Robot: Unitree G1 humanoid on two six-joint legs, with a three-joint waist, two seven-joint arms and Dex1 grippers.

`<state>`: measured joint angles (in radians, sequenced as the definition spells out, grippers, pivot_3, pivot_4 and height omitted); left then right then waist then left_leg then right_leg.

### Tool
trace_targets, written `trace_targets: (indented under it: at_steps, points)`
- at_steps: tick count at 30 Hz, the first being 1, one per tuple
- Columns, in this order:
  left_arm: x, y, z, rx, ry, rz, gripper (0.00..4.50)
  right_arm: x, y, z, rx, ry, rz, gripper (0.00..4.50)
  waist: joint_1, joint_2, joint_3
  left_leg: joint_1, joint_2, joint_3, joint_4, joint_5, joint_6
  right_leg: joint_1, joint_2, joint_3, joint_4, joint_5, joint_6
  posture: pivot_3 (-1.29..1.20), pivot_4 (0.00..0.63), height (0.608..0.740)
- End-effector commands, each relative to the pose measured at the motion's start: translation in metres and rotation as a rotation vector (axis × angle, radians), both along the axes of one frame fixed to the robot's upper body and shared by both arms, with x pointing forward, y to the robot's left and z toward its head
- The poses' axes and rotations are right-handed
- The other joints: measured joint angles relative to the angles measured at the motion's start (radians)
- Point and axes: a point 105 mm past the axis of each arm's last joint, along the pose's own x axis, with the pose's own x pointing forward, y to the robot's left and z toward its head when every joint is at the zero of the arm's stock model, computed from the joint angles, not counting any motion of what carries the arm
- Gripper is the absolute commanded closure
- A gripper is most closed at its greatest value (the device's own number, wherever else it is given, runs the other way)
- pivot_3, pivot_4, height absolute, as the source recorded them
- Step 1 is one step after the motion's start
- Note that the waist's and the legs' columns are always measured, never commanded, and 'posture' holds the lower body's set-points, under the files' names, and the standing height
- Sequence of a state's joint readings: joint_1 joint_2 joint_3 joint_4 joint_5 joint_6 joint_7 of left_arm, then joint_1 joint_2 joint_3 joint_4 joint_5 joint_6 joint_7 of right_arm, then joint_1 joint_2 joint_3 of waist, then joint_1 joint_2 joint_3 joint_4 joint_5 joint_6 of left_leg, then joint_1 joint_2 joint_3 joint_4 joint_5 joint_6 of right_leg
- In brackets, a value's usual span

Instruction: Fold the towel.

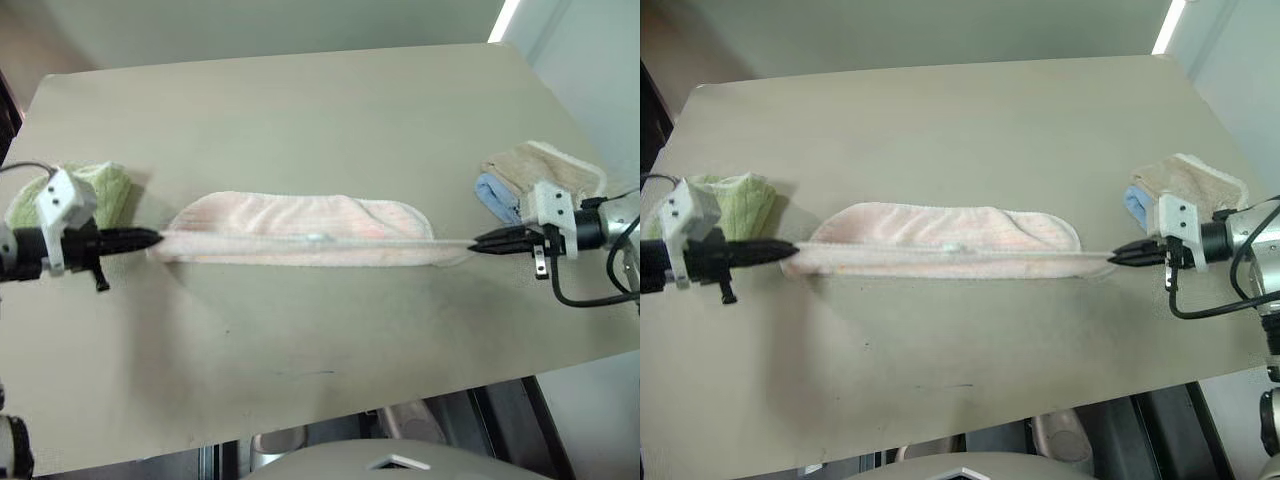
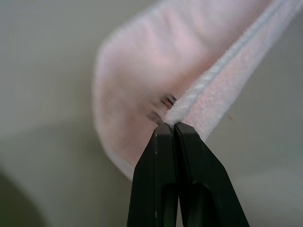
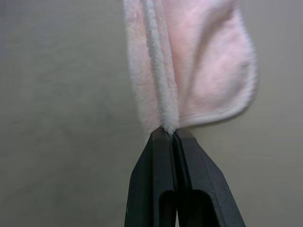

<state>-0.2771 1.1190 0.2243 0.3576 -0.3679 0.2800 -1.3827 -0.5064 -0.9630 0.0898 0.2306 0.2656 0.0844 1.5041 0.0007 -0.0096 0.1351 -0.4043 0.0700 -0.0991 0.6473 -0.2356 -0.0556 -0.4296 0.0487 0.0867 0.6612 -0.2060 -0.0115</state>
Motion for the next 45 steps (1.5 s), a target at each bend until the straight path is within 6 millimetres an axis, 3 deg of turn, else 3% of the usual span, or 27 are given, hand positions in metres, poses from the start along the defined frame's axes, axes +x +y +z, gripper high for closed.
trace_targets:
  at_steps: [1, 5, 11, 18, 23, 26, 29, 36, 37, 41, 45]
  points:
    - [0.007, 0.002, 0.014, 0.037, -0.084, 0.014, 4.50, 0.009, 0.000, 0.013, 0.005, -0.087, -0.010, 4.47, 0.000, 0.000, 0.000, 0.000, 0.000, 0.000, 0.000, 0.000, 0.000, 0.000, 0.000, 0.000, 0.000, 0.000, -0.001, 0.00, 0.150, 0.740]
    - [0.040, 0.015, 0.017, 0.110, -0.213, 0.149, 4.50, 0.040, 0.005, 0.016, 0.013, -0.189, -0.083, 4.47, 0.001, 0.000, 0.000, 0.003, 0.000, -0.001, 0.000, 0.002, 0.004, 0.002, 0.000, 0.000, 0.001, 0.004, -0.002, 0.00, 0.150, 0.740]
    - [0.071, 0.021, 0.016, 0.196, -0.298, 0.214, 4.50, 0.066, 0.005, 0.011, -0.010, -0.227, -0.130, 4.47, 0.001, 0.000, 0.000, 0.003, -0.001, -0.002, 0.000, 0.008, 0.013, 0.002, -0.001, 0.001, 0.001, 0.012, -0.004, 0.00, 0.150, 0.740]
    - [0.101, 0.014, 0.004, 0.308, -0.349, 0.239, 4.50, 0.084, 0.008, -0.007, -0.046, -0.239, -0.168, 4.47, 0.001, 0.000, 0.000, 0.001, 0.000, -0.002, -0.001, 0.006, 0.016, 0.000, -0.001, 0.000, 0.000, 0.017, 0.005, 0.00, 0.150, 0.740]
    - [0.108, 0.006, -0.007, 0.315, -0.342, 0.233, 4.50, 0.086, 0.007, -0.013, -0.051, -0.245, -0.176, 4.47, 0.001, 0.000, 0.000, -0.003, 0.000, -0.002, -0.002, 0.006, 0.016, -0.005, -0.001, 0.000, -0.001, 0.017, 0.005, 0.00, 0.150, 0.740]
    - [0.110, 0.005, -0.011, 0.309, -0.336, 0.240, 3.79, 0.085, 0.007, -0.013, -0.035, -0.238, -0.185, 4.50, 0.001, 0.000, 0.000, -0.004, 0.000, -0.002, -0.002, 0.006, 0.016, -0.006, -0.001, -0.001, -0.002, 0.017, 0.005, 0.00, 0.150, 0.740]
    - [0.109, 0.004, -0.012, 0.279, -0.333, 0.243, 2.78, 0.085, 0.005, -0.012, -0.026, -0.248, -0.193, 4.50, 0.000, 0.000, 0.000, -0.004, 0.000, -0.002, -0.002, 0.006, 0.016, -0.006, -0.001, -0.001, -0.002, 0.017, 0.005, 0.00, 0.150, 0.740]
    - [0.110, 0.012, -0.002, 0.221, -0.386, 0.312, 0.20, 0.081, -0.002, 0.005, 0.027, -0.313, -0.213, 2.14, 0.001, 0.000, 0.000, -0.005, 0.000, -0.002, -0.002, 0.006, 0.016, -0.005, -0.001, -0.001, -0.002, 0.018, 0.006, 0.00, 0.150, 0.740]
    - [0.110, 0.014, -0.001, 0.223, -0.396, 0.324, 0.00, 0.081, -0.001, 0.008, 0.038, -0.328, -0.216, 1.84, 0.001, 0.000, 0.000, -0.005, 0.000, -0.002, -0.002, 0.006, 0.016, -0.005, -0.001, -0.001, -0.002, 0.018, 0.006, 0.00, 0.150, 0.740]
    - [0.112, 0.013, 0.006, 0.171, -0.437, 0.352, 0.00, 0.083, 0.001, 0.019, 0.073, -0.399, -0.235, 0.41, 0.000, 0.000, 0.000, -0.004, 0.000, -0.002, -0.001, 0.007, 0.017, -0.005, -0.001, -0.001, -0.002, 0.018, 0.007, 0.00, 0.150, 0.740]
    - [0.115, 0.021, 0.018, 0.162, -0.509, 0.428, 0.00, 0.081, -0.001, 0.032, 0.101, -0.445, -0.253, 0.41, -0.001, 0.000, 0.000, -0.004, 0.000, -0.002, -0.001, 0.007, 0.017, -0.004, -0.001, -0.001, -0.002, 0.018, 0.007, 0.00, 0.150, 0.740]
